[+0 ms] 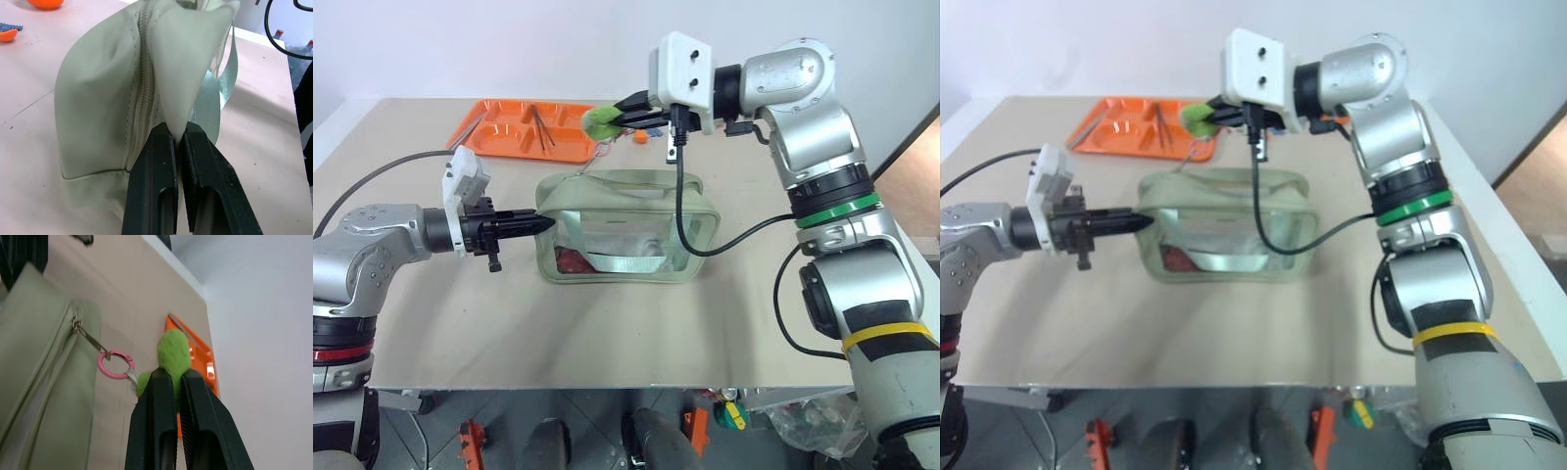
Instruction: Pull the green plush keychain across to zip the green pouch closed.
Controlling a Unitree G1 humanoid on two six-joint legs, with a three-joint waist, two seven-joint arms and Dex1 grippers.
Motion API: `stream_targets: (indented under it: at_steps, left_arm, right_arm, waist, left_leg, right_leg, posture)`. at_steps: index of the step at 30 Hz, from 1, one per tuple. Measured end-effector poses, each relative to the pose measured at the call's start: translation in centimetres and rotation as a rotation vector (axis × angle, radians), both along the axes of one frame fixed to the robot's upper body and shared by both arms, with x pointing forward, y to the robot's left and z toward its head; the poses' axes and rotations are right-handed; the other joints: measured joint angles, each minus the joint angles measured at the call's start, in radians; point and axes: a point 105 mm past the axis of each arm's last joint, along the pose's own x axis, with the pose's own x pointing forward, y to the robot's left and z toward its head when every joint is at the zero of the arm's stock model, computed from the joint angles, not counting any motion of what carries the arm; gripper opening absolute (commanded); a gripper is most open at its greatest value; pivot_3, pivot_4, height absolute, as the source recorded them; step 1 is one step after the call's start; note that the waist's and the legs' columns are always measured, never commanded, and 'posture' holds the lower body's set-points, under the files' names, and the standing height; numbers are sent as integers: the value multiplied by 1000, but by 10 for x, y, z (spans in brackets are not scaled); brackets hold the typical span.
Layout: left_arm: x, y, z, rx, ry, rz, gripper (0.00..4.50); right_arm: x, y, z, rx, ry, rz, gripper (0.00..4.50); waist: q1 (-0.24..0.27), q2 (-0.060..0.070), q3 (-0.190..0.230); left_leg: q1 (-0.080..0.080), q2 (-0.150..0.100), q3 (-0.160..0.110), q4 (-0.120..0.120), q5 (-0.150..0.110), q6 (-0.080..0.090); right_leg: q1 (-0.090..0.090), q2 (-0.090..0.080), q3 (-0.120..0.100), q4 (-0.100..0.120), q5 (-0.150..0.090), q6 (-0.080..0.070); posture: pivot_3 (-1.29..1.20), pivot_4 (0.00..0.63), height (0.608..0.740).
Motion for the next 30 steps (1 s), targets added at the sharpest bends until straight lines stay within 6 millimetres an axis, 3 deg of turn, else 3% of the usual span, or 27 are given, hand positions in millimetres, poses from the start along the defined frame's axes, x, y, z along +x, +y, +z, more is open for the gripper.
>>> stream_targets:
  at_steps: [6, 13, 19, 24, 30]
  left_arm:
    - [0, 0, -1, 1, 5, -1, 0]
    - [-1, 1, -5, 1, 18, 1, 0]
    - [-1, 1, -6, 1, 21, 2, 0]
    - [-1, 1, -6, 1, 22, 2, 0]
    - [-1, 1, -6, 0, 27, 1, 0]
  right_arm:
    - [5, -34, 5, -24, -31, -101, 52]
    - [4, -91, -13, -84, -45, -249, 52]
    - [0, -117, -34, -95, -25, -330, 52]
    - [3, -127, -45, -42, -18, -401, 52]
    - [5, -141, -72, -56, 18, -486, 52]
  waist:
    - [0, 0, 0]
    - [0, 0, 0]
    - [-2, 0, 0]
    - [-2, 0, 0]
    - [-2, 0, 0]
  left_leg:
    - [0, 0, 0, 0, 0, 0]
    - [0, 0, 1, 0, 0, 0]
    - [2, 0, 2, 0, 0, 0]
    - [3, 1, 3, 0, 0, 0]
    - [3, 0, 4, 0, 0, 0]
  right_leg:
    - [0, 1, 0, 0, 0, 1]
    - [0, 1, 2, 0, -2, 3]
    - [1, 1, 3, 1, -2, 2]
    - [1, 2, 4, 1, -1, 2]
    - [1, 2, 5, 1, -1, 3]
  posture:
    - [0, 150, 740]
    - [0, 150, 740]
    - [0, 150, 740]
    - [0, 150, 740]
    - [0, 150, 740]
